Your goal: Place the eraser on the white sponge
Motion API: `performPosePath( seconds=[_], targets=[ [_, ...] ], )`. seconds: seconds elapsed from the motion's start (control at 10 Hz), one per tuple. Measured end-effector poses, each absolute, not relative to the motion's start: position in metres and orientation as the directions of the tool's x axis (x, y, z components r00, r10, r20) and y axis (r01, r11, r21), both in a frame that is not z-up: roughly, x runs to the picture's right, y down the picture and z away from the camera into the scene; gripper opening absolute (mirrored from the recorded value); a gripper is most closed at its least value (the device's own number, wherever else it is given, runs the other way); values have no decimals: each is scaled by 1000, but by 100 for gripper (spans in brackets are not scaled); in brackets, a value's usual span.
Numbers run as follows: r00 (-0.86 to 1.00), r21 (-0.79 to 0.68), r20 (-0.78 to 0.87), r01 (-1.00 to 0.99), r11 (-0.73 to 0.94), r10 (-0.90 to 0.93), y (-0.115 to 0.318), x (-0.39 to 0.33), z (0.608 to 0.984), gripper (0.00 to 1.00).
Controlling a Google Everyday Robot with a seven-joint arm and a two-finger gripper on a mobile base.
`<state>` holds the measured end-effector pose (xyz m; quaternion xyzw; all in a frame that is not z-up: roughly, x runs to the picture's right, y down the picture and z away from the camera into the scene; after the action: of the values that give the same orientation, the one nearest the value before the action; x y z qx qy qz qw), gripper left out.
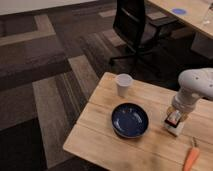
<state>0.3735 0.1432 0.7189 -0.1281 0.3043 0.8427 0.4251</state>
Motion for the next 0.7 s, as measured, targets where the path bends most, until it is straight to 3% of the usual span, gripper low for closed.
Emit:
performPosePath(
  seconds=[0.7],
  targets=[
    [-528,314,-509,-849,-424,680,167,382,739,0]
  ],
)
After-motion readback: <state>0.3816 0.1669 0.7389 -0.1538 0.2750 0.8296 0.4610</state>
